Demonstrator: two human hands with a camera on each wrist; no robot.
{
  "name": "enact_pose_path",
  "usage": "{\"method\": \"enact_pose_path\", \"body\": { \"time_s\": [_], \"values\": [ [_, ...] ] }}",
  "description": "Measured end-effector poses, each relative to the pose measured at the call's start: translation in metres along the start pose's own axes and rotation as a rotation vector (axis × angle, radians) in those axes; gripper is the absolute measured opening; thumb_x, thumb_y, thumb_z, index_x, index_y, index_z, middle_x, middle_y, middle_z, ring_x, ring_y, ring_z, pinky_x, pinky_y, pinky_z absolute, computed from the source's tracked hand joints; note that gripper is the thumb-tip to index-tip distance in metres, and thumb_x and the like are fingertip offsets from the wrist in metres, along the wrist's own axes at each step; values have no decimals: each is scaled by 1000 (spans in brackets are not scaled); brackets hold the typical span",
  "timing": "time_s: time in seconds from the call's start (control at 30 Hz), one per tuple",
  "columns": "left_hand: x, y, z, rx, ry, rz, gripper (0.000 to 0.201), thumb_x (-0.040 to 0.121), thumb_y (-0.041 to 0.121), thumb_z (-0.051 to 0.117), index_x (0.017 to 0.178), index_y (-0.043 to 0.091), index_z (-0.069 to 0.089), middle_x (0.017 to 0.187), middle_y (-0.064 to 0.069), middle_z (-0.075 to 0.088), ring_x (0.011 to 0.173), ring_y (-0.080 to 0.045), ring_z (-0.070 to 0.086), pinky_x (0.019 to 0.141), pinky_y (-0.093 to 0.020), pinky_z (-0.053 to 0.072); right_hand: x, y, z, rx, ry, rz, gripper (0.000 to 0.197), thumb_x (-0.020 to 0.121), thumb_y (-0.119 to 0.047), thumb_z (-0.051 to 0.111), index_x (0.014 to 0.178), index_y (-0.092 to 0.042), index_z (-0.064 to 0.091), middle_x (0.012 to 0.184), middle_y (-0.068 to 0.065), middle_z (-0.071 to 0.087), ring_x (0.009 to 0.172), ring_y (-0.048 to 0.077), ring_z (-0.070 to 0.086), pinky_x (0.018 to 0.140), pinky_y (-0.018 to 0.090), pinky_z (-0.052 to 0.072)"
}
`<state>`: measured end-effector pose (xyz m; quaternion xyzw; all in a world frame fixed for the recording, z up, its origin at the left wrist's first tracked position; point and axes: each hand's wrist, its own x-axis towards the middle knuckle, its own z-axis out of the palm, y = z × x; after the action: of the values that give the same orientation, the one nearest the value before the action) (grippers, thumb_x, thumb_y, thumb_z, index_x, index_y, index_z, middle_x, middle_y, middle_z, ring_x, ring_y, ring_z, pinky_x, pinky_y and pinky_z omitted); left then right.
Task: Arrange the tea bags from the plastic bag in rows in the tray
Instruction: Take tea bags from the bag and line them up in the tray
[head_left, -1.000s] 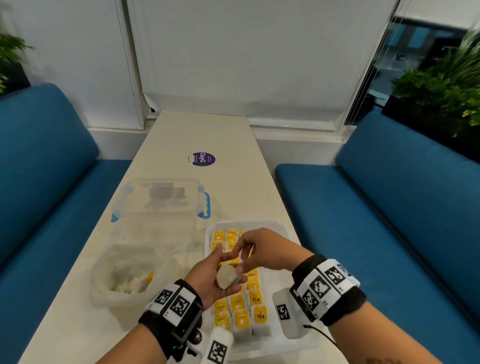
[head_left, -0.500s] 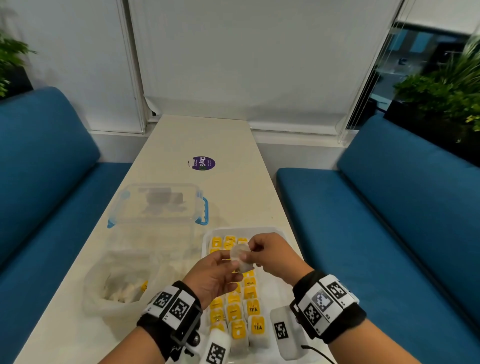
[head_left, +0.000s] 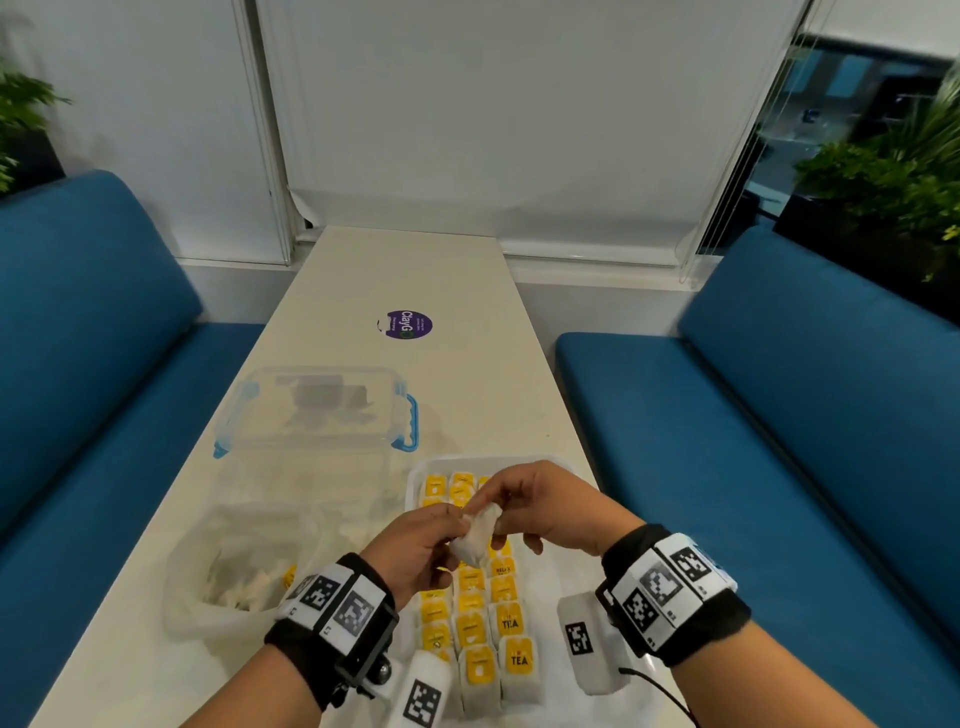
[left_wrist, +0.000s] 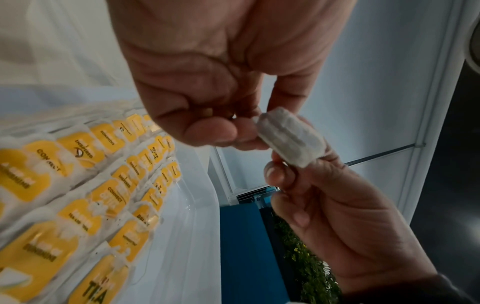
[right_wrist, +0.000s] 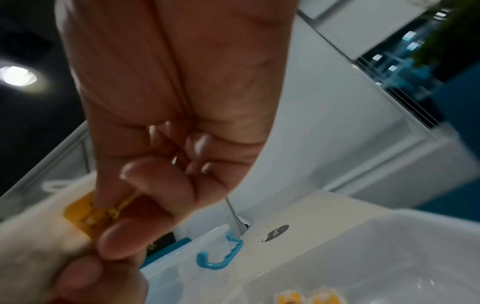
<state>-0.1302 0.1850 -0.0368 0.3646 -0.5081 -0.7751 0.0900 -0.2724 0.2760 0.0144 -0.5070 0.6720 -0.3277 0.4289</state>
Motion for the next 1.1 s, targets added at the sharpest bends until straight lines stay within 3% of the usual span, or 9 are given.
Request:
{"method": "enact_pose_path", "body": {
  "time_s": [0.13, 0.23, 0.37, 0.5, 0.7, 0.77, 0.9, 0.97, 1.1],
  "values": [
    [-3, 2, -2, 85, 38, 22, 18, 92, 11, 49, 78, 15, 58, 69, 1, 56, 53, -9, 48, 49, -20, 37, 6, -5, -6, -212, 135, 24, 13, 82, -9, 69, 94, -5, 73, 68, -7, 60, 57, 0, 55, 50, 10, 39],
    [-1, -2, -11, 211, 161, 79, 23, 93, 1, 42, 93, 16, 60, 97, -1, 55, 75, -11, 49, 64, -23, 39, 11, 0, -19, -487, 283, 102, 15, 83, -18, 70, 92, -7, 72, 75, -7, 54, 70, 8, 52, 57, 14, 37],
    [8, -15, -27, 442, 312, 122, 40, 89, -7, 45, 124, 11, 53, 125, -4, 45, 92, -14, 51, 74, -18, 43, 18, 9, -27, -540, 200, 271, 12, 85, -22, 68, 83, -11, 65, 71, -4, 56, 64, 9, 52, 55, 16, 38],
    [16, -34, -37, 569, 303, 33, 69, 85, -10, 48, 144, 19, 29, 150, -10, 19, 130, -29, 39, 101, -29, 40, 29, 17, -33, -530, 220, 381, 18, 91, -14, 54, 74, -17, 49, 65, -2, 56, 52, 5, 52, 45, 17, 36],
    [20, -52, -47, 548, 226, -30, 72, 88, -6, 49, 148, 20, 19, 149, -6, 32, 124, -33, 49, 99, -38, 43, 55, 39, -43, -560, 305, 433, 18, 82, -4, 58, 69, -15, 53, 77, 4, 57, 68, 15, 53, 50, 17, 35],
    [21, -54, -50, 519, 236, -37, 70, 88, -5, 50, 147, 20, 23, 144, -5, 38, 120, -36, 51, 93, -39, 47, 65, 46, -42, -593, 284, 477, 5, 82, -7, 59, 83, -7, 64, 90, 6, 58, 83, 20, 54, 59, 19, 42],
    [21, -56, -51, 472, 246, -42, 67, 89, -5, 50, 145, 23, 27, 139, -6, 44, 108, -32, 57, 74, -31, 49, 79, 59, -37, -805, 52, 574, 32, 93, -15, 49, 119, -1, 62, 117, 12, 62, 101, 23, 57, 93, 28, 45],
    [20, -57, -50, 458, 250, -39, 66, 89, -5, 50, 145, 23, 28, 137, -5, 46, 101, -25, 57, 71, -25, 48, 87, 64, -36, -872, -48, 602, 31, 93, -11, 47, 117, 2, 62, 101, 12, 58, 89, 20, 49, 86, 30, 45],
    [18, -60, -48, 446, 276, -54, 66, 89, -6, 48, 145, 23, 28, 135, -5, 47, 119, -28, 52, 97, -37, 45, 102, 72, -36, -927, -79, 666, 20, 93, -6, 46, 91, 0, 64, 71, 9, 50, 76, 23, 49, 76, 28, 38]
  ]
}}
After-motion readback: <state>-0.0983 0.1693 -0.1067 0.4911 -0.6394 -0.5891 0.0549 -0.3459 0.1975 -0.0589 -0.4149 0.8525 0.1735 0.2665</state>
